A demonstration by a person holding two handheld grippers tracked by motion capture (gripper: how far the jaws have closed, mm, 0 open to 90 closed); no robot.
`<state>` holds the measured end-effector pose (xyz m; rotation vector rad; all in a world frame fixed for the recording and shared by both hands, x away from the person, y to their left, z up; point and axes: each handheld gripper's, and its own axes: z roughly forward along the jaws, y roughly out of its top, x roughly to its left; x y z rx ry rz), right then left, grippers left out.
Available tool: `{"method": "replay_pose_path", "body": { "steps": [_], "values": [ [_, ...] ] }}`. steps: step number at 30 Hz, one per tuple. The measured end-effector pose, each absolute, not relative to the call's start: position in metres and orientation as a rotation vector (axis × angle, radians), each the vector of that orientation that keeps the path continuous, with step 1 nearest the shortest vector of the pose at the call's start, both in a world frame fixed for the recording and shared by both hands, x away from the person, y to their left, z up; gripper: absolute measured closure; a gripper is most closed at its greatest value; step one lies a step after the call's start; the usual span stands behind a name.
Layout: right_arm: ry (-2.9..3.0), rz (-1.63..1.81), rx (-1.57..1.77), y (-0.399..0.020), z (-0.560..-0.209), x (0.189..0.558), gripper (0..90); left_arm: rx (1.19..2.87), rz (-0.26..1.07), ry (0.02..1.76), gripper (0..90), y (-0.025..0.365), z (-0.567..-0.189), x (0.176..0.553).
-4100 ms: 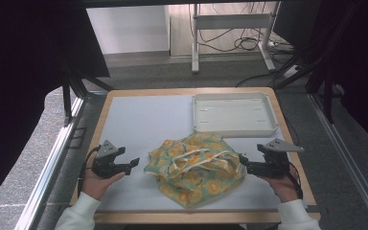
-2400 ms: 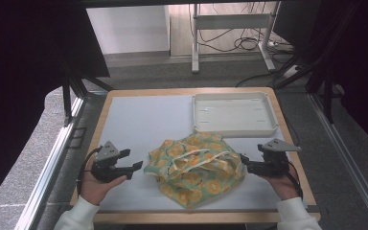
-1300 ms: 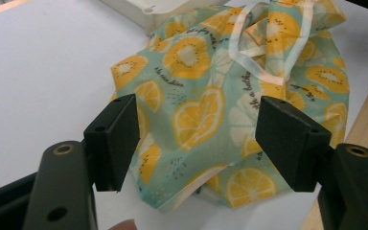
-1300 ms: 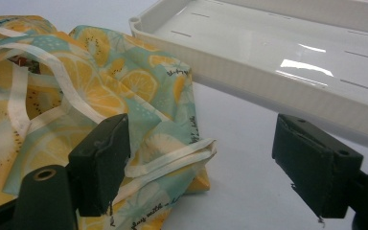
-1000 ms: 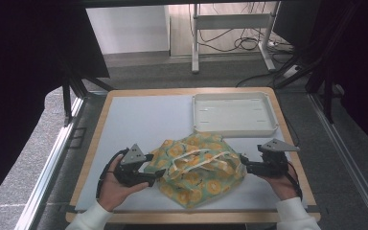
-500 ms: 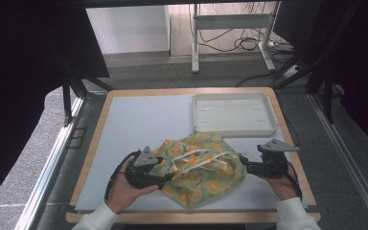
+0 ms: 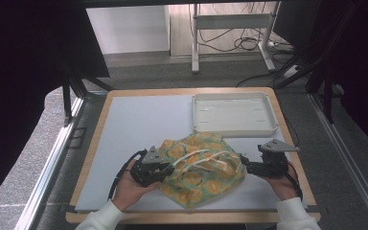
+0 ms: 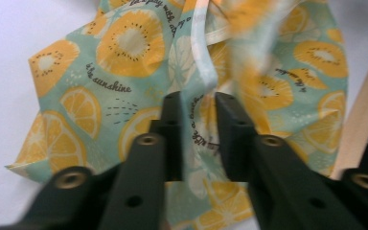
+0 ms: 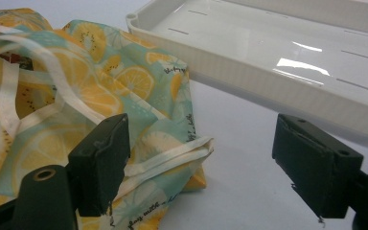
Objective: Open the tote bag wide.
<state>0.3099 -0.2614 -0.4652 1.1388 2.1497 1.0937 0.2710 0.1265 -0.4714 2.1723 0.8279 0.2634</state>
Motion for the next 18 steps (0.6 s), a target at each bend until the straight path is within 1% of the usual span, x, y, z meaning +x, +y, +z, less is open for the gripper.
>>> {"method": "replay_pose_path", "body": {
  "steps": [2,4,15,18],
  "values": [
    [2.148,1.094,1.137,-0.262,-0.465,0.31,21.0,2.156,0.249,0.821,85.3,0.129,-0.47,0.271],
    [2.147,1.097,1.137,-0.262,-0.464,0.309,20.9,2.144,0.244,0.818,87.7,0.13,-0.469,0.271],
    [2.143,1.109,1.137,-0.265,-0.461,0.305,21.0,2.084,0.213,0.822,89.4,0.139,-0.462,0.272],
    [2.144,1.125,1.13,-0.269,-0.459,0.297,21.1,2.068,0.208,0.827,89.6,0.142,-0.461,0.273]
  ]
}}
